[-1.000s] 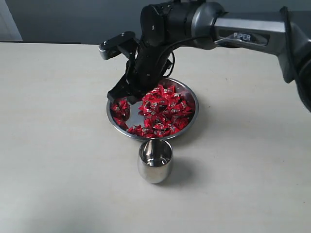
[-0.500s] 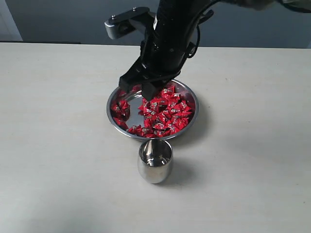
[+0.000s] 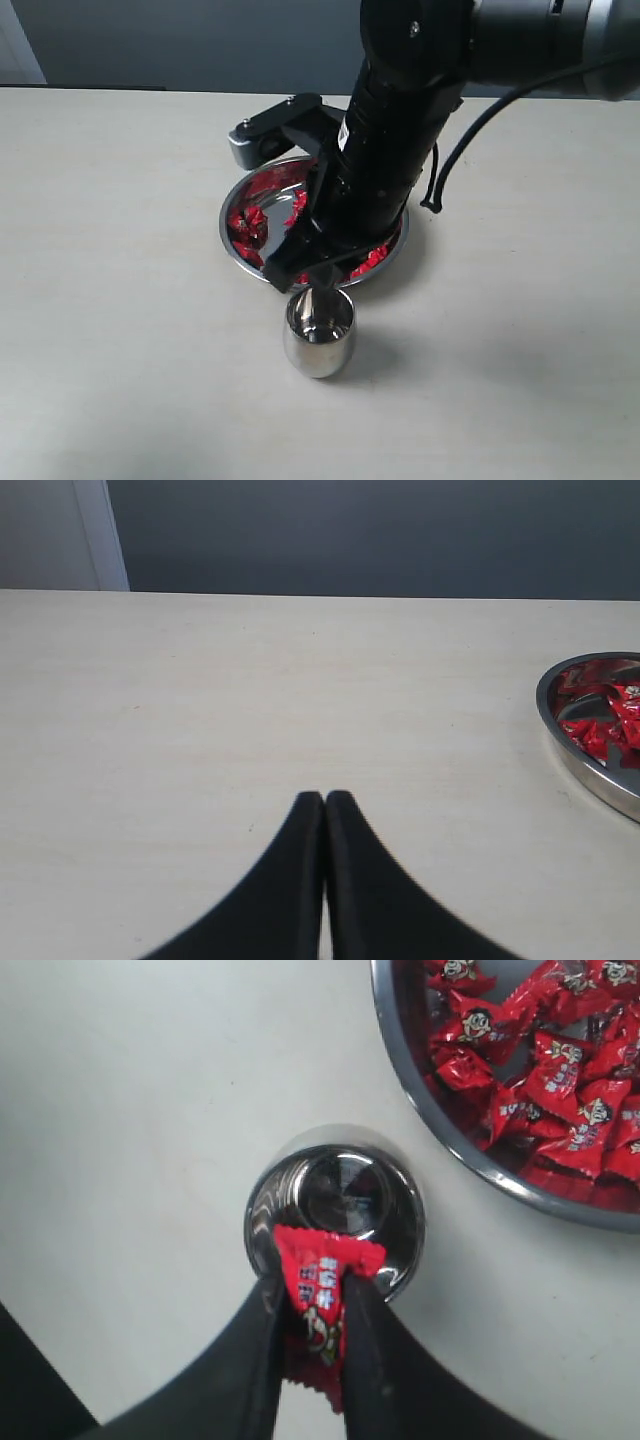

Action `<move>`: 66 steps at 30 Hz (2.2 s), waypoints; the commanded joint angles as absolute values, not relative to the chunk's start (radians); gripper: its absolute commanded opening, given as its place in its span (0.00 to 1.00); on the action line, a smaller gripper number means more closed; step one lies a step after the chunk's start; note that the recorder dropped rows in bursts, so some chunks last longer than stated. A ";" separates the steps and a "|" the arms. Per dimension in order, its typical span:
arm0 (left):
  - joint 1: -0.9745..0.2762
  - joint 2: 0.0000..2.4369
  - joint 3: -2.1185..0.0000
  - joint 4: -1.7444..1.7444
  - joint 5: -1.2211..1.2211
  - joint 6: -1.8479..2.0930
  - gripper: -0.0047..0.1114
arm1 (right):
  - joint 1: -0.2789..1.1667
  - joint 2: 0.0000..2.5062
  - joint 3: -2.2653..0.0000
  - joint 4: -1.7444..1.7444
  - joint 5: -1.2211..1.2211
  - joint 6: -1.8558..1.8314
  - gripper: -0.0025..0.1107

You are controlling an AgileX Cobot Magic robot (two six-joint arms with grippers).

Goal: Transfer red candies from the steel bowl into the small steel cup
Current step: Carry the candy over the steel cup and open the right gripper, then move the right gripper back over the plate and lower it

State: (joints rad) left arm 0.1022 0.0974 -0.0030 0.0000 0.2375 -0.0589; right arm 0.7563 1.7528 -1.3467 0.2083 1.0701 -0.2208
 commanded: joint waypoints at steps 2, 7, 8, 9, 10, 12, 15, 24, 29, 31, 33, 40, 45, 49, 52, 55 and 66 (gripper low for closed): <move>0.097 0.092 0.000 0.000 0.233 -0.061 0.04 | 0.758 1.744 -1.310 0.219 0.982 -0.228 0.03; 0.097 0.092 0.000 0.000 0.233 -0.061 0.04 | 0.758 1.759 -1.310 0.219 0.991 -0.233 0.13; 0.097 0.092 0.000 0.000 0.233 -0.061 0.04 | 0.758 1.761 -1.310 0.219 0.996 -0.234 0.16; 0.097 0.092 0.000 0.000 0.233 -0.061 0.04 | 0.758 1.763 -1.310 0.219 0.996 -0.234 0.20; 0.097 0.092 0.000 0.000 0.233 -0.061 0.04 | 0.758 1.763 -1.310 0.219 0.998 -0.234 0.24; 0.097 0.092 0.000 0.000 0.233 -0.061 0.04 | 0.758 1.763 -1.310 0.222 1.003 -0.234 0.27; 0.097 0.092 0.000 0.000 0.233 -0.061 0.04 | 0.758 1.763 -1.310 0.222 1.028 -0.234 0.28; 0.097 0.092 0.000 0.000 0.233 -0.061 0.04 | 0.758 1.763 -1.310 0.222 1.044 -0.234 0.38; 0.097 0.092 0.000 0.000 0.233 -0.061 0.04 | 0.758 1.763 -1.310 0.209 1.024 -0.234 0.49; 0.097 0.092 0.000 0.000 0.233 -0.061 0.04 | 0.756 1.763 -1.310 0.144 0.937 -0.225 0.49; 0.097 0.092 0.000 0.000 0.233 -0.061 0.04 | 0.756 1.763 -1.310 0.090 0.865 -0.188 0.49; 0.097 0.092 0.000 0.000 0.233 -0.061 0.04 | 0.756 1.846 -1.323 -0.149 0.597 0.023 0.49; 0.097 0.092 0.000 0.000 0.233 -0.061 0.04 | 0.756 1.960 -1.394 -0.169 0.590 0.030 0.49; 0.097 0.092 0.000 0.000 0.233 -0.061 0.04 | 0.744 2.049 -1.488 -0.195 0.603 0.035 0.49; 0.097 0.092 0.000 0.000 0.233 -0.061 0.04 | 0.707 2.107 -1.567 -0.193 0.650 0.076 0.49; 0.097 0.092 0.000 0.000 0.233 -0.061 0.04 | 0.661 2.151 -1.633 -0.166 0.698 0.107 0.49; 0.097 0.092 0.000 0.000 0.233 -0.061 0.04 | 0.629 2.183 -1.671 0.000 0.719 0.078 0.49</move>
State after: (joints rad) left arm 0.1022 0.0974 -0.0030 0.0000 0.2375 -0.0589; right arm 0.6330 2.1751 -1.6634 -0.0144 0.7212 0.0868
